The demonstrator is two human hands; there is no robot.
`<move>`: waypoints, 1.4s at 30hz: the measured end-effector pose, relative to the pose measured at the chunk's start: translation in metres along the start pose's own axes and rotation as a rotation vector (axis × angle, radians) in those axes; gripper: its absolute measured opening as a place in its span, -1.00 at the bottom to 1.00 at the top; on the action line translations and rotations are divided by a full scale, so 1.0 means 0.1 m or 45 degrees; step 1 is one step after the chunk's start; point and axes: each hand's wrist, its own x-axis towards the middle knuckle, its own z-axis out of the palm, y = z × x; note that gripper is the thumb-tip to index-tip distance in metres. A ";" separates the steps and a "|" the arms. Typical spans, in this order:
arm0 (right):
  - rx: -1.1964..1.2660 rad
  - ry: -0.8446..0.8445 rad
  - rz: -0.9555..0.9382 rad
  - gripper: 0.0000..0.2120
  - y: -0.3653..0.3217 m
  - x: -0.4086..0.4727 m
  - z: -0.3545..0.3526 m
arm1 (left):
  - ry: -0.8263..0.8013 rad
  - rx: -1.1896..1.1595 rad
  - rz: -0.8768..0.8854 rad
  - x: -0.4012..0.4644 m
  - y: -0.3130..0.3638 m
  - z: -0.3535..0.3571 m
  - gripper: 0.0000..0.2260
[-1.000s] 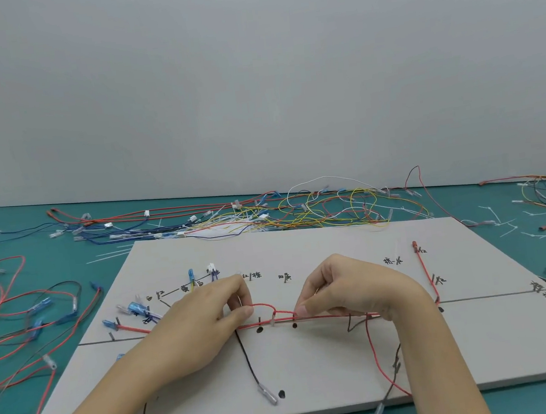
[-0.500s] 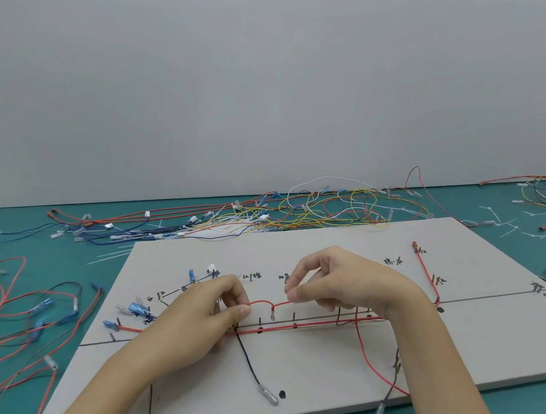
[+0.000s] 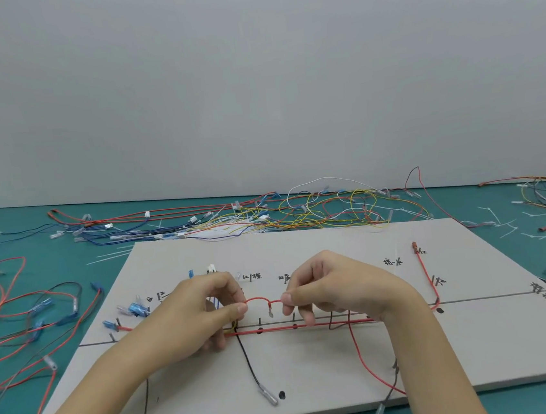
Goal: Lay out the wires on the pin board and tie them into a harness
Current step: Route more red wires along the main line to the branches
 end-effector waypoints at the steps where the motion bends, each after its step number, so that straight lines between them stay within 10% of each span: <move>1: -0.014 0.000 0.004 -0.85 0.00 0.00 0.00 | 0.005 0.027 0.013 0.00 -0.01 0.00 -0.88; 42: -0.382 0.583 0.385 -0.95 0.08 0.41 0.31 | 0.321 0.278 0.107 0.03 0.03 0.28 -0.76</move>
